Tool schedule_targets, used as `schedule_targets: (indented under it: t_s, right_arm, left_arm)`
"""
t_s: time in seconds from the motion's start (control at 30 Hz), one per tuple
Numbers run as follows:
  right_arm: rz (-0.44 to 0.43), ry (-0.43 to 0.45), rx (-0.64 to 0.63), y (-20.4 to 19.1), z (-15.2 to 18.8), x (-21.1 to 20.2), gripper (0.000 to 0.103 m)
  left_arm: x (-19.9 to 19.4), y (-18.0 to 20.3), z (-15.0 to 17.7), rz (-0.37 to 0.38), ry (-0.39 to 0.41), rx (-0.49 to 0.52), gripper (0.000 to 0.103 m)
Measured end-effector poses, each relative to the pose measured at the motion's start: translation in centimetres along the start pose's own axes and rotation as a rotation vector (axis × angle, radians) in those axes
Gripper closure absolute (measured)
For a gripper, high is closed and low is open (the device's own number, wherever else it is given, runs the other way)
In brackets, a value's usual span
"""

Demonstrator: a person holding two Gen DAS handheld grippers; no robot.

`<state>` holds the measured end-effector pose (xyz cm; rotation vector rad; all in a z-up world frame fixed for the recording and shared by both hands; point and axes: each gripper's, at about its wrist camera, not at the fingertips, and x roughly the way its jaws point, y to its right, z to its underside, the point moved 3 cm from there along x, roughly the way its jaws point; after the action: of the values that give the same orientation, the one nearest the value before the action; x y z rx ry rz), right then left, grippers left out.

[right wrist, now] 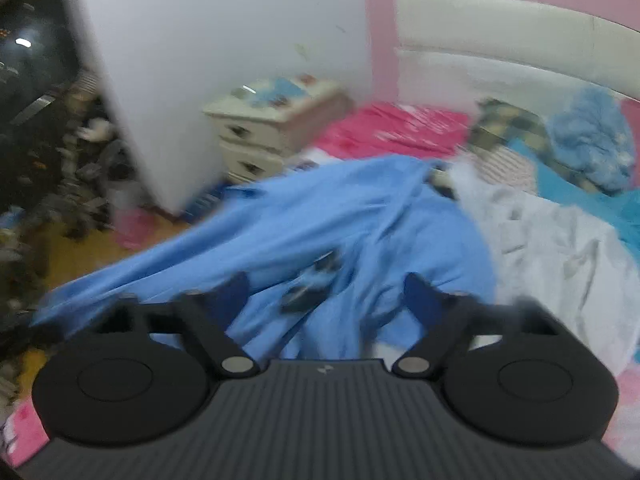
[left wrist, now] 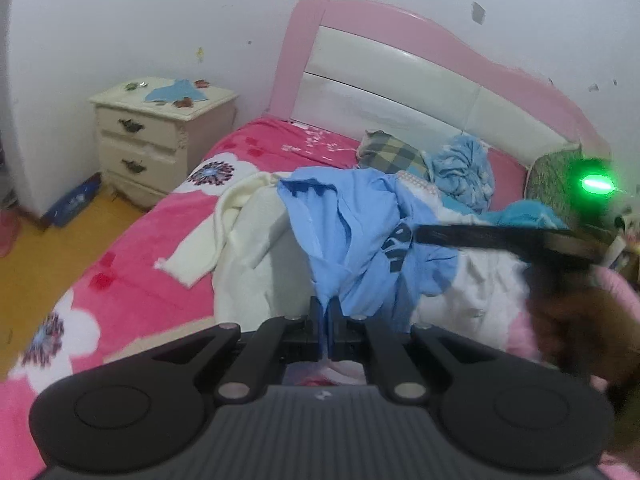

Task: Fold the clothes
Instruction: 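Grasp the light blue T-shirt on the pile with both grippers, then lift the blue T-shirt with both grippers and shake it out in the air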

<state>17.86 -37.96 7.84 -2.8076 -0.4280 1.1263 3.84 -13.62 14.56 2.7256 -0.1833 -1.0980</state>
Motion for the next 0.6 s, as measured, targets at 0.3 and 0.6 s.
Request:
schedule_targets:
  t_s: [0.3,0.6]
  right_arm:
    - [-0.005,-0.24,0.195,3.1,1.6,5.9,0.091]
    - [0.012,-0.158,0.321,4.3,10.3,-10.5,0.092]
  left_arm:
    - [-2.7,0.8,0.4,-0.001,-0.01,-0.042,0.101]
    - [-8.3,0.4,2.1,0.101,-0.109,0.044,0.101]
